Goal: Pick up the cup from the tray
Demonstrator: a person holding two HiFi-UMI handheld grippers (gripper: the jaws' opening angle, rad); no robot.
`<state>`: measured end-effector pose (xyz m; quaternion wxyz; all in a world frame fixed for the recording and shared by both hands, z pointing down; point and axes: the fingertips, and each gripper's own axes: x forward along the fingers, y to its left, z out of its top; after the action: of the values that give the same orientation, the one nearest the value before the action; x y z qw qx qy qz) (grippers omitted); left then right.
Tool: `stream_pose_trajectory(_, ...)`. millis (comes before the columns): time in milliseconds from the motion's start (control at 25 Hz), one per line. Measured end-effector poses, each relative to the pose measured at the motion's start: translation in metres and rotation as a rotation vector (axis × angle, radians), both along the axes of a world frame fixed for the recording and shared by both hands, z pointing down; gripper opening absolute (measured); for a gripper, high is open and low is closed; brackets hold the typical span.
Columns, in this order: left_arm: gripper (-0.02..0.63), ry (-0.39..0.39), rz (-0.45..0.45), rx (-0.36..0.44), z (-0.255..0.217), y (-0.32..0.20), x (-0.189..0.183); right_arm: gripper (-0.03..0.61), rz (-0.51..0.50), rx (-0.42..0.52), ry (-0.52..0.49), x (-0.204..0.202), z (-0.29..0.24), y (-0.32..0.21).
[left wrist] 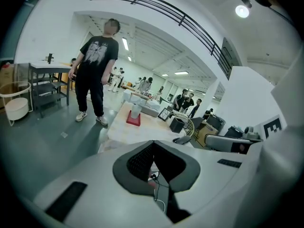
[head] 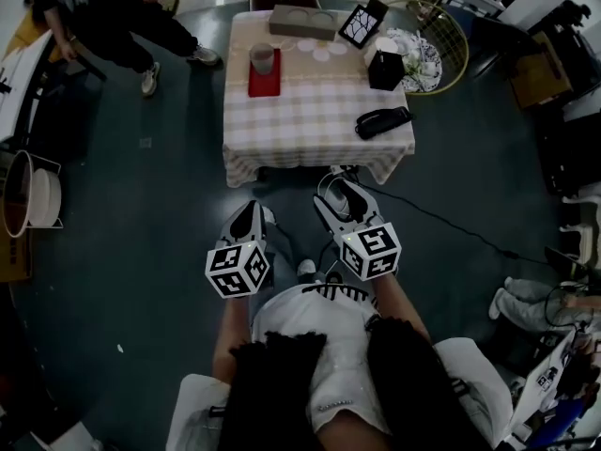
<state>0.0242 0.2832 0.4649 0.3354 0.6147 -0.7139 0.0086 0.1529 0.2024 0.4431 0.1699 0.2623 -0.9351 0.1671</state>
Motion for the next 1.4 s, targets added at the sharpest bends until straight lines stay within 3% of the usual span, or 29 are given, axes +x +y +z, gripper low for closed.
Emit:
stream_pose_trajectory(680,0.006,-0.041,0.077,-0.019,-0.007,-0.089,-0.087,0.276,-0.026,0.034,0.056,-0.096,-0.003,-0.076)
stream_pose_trajectory(1000,0.006,-0.049,0.147,-0.018,-0.011,-0.121,-0.118,0.282,-0.048,0.059,0.027,-0.139,-0.013,-0.093)
stream_pose_trajectory(1120,0.006,-0.054,0.168,-0.014,-0.012,-0.128,-0.125,0.349,-0.045,0.053,-0.007,-0.150,-0.015,-0.097)
stream_pose_trajectory(1400,0.006,-0.054,0.179,-0.061,-0.002,-0.138,-0.148,0.356,-0.001,0.065,-0.003,-0.167,-0.015,-0.112)
